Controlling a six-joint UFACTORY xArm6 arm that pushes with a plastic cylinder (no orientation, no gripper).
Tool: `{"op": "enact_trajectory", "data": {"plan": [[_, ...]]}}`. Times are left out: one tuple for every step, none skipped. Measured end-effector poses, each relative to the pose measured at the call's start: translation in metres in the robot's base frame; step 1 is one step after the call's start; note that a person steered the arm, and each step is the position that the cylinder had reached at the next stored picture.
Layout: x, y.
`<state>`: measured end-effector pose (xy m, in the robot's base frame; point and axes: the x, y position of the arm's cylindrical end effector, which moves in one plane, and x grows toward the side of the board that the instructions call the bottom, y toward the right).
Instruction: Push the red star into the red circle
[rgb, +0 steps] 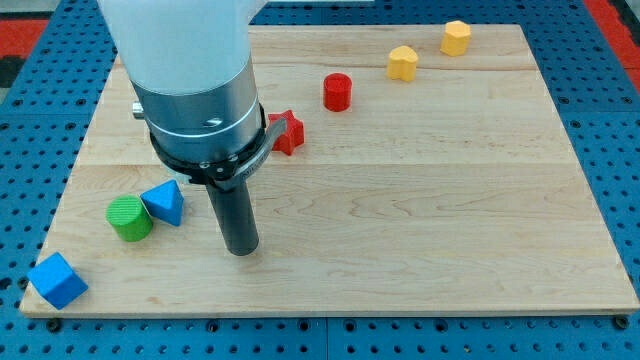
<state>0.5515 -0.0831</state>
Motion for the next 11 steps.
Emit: {"op": "enact_trajectory", "data": {"plan": [[0.000, 0.002], [0.000, 0.002], [0.000, 0.006], [0.000, 0.006], [-0.004, 0.003], [-0.017, -0.004], [-0.093, 0.019], [-0.119, 0.013], [-0.139, 0.037], [-0.196, 0.092], [-0.183, 0.117]]}}
